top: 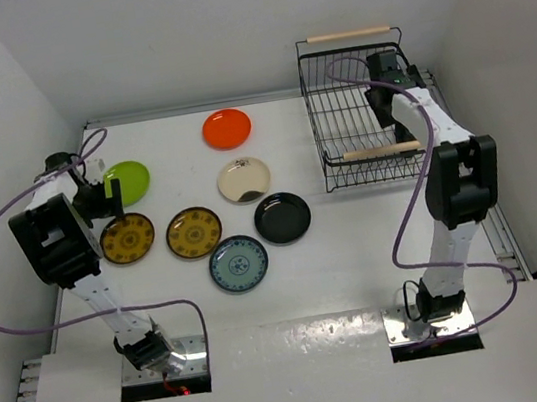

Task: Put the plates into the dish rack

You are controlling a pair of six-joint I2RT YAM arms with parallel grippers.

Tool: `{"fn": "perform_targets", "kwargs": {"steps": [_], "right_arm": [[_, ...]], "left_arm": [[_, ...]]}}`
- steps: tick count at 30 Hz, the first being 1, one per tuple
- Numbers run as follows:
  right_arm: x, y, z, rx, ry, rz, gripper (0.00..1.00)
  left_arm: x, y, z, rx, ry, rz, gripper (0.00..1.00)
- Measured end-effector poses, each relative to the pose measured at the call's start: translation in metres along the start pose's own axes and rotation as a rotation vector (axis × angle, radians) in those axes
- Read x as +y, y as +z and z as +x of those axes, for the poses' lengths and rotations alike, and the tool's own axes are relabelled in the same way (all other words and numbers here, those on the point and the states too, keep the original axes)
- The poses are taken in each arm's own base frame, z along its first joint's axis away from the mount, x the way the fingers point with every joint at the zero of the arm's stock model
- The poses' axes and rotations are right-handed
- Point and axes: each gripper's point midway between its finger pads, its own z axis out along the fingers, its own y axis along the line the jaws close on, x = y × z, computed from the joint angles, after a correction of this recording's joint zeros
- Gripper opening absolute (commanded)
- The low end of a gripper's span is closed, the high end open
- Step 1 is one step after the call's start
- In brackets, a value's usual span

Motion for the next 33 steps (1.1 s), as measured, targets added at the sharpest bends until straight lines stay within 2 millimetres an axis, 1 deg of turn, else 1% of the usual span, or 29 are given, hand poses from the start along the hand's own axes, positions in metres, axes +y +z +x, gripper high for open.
{"fn": "perform_targets", "kwargs": {"steps": [1,3,4,5,7,8,9,10,11,13,14,16,18,20,21,23,24,25,27,28,29,30,31,32,33], "right_arm": [[0.001,-0.006,-0.002,-0.008,0.002,-0.008,0.87],[0.001,-0.019,-0.009,-0.031,0.009,-0.024,0.88],[0.002,-0.026,-0.014,-0.047,0.016,-0.033,0.91],[0.001,-0.033,-0.018,-0.063,0.026,-0.041,0.91],[0.0,-0.048,-0.024,-0.094,0.036,-0.057,0.95],[-0.001,-0.055,-0.027,-0.11,0.044,-0.064,0.97],[-0.002,-0.061,-0.03,-0.124,0.054,-0.07,0.97],[-0.003,-0.067,-0.032,-0.136,0.062,-0.078,1.0],[-0.005,-0.072,-0.033,-0.145,0.074,-0.085,1.0],[-0.006,-0.08,-0.034,-0.159,0.094,-0.106,1.0],[-0.005,-0.084,-0.035,-0.165,0.102,-0.121,1.0],[-0.001,-0.092,-0.036,-0.177,0.112,-0.158,1.0],[0.005,-0.102,-0.038,-0.192,0.107,-0.196,1.0],[0.02,-0.118,-0.043,-0.226,0.08,-0.248,1.0],[0.03,-0.128,-0.047,-0.248,0.063,-0.279,1.0],[0.059,-0.155,-0.056,-0.306,0.015,-0.374,1.0],[0.074,-0.169,-0.06,-0.335,-0.009,-0.425,1.0],[0.089,-0.184,-0.063,-0.366,-0.029,-0.488,1.0],[0.125,-0.222,-0.071,-0.443,-0.053,-0.657,1.0],[0.139,-0.239,-0.076,-0.479,-0.046,-0.74,1.0],[0.15,-0.255,-0.08,-0.512,-0.037,-0.812,1.0],[0.163,-0.273,-0.087,-0.556,-0.021,-0.902,1.0],[0.173,-0.291,-0.094,-0.597,0.001,-0.984,1.0],[0.181,-0.303,-0.098,-0.621,0.014,-1.042,1.0],[0.191,-0.321,-0.104,-0.654,0.031,-1.121,1.0]], "left_arm": [[0.0,0.004,0.003,0.016,0.001,0.002,0.96],[0.0,0.012,0.009,0.041,0.004,0.009,0.93],[0.0,0.016,0.013,0.056,0.005,0.014,0.91],[0.002,0.019,0.016,0.067,0.007,0.017,0.86],[0.004,0.022,0.023,0.085,0.007,0.03,0.77],[0.004,0.022,0.024,0.086,0.011,0.037,0.63],[0.005,0.022,0.026,0.089,0.013,0.043,0.56],[0.005,0.021,0.028,0.093,0.016,0.053,0.49],[0.004,0.021,0.029,0.094,0.027,0.061,0.29],[0.002,0.019,0.034,0.107,0.037,0.088,0.07],[0.0,0.016,0.038,0.119,0.037,0.109,0.0],[-0.003,0.012,0.044,0.131,0.033,0.146,0.0],[-0.005,0.008,0.045,0.133,0.031,0.176,0.0],[-0.008,0.001,0.043,0.133,0.045,0.205,0.0],[-0.01,-0.005,0.038,0.124,0.058,0.223,0.0],[-0.012,-0.021,0.023,0.086,0.098,0.258,0.0],[-0.014,-0.031,0.011,0.049,0.123,0.276,0.0],[-0.016,-0.043,-0.003,0.008,0.154,0.292,0.0],[-0.025,-0.072,-0.037,-0.094,0.231,0.318,0.0],[-0.034,-0.088,-0.055,-0.156,0.273,0.332,0.0],[-0.047,-0.103,-0.071,-0.215,0.321,0.349,0.0],[-0.065,-0.12,-0.085,-0.273,0.377,0.37,0.0],[-0.092,-0.139,-0.097,-0.329,0.445,0.405,0.0],[-0.115,-0.153,-0.104,-0.37,0.499,0.437,0.0],[-0.145,-0.17,-0.109,-0.416,0.561,0.485,0.0]]}}
